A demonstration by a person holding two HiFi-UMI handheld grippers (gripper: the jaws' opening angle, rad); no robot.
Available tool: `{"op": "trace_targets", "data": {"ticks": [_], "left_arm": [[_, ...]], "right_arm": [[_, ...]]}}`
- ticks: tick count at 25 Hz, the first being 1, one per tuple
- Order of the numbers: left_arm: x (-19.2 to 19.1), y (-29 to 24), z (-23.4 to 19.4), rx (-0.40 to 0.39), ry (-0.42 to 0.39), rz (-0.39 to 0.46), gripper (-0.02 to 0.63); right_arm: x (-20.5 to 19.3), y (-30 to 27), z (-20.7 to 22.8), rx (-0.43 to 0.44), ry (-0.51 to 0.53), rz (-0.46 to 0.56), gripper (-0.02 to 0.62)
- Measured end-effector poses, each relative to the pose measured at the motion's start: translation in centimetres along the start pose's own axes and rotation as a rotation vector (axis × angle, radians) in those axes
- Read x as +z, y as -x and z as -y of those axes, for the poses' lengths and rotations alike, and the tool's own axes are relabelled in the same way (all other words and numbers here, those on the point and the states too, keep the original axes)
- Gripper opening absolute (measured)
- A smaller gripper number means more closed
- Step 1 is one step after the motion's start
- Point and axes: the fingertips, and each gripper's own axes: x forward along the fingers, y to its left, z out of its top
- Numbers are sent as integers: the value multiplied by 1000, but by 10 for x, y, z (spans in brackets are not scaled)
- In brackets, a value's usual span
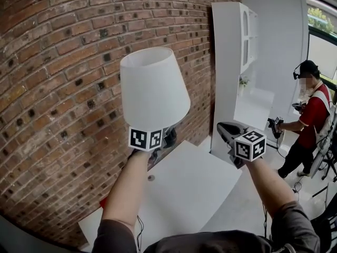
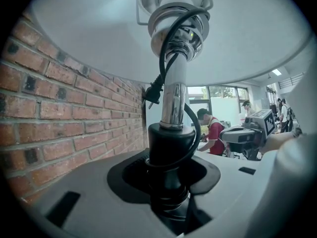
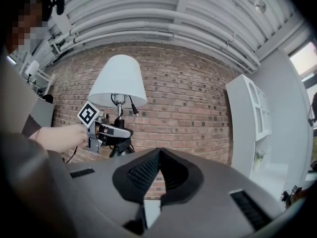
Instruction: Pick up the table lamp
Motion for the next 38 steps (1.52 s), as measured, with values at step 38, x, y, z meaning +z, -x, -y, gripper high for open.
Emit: {"op": "trace_targets", "data": {"ticks": [38], "left_arm": [[-16,22,-19,13,31,-14,155]], "right_arm": [[3,-23,-23,40,26,-7,-8]]}}
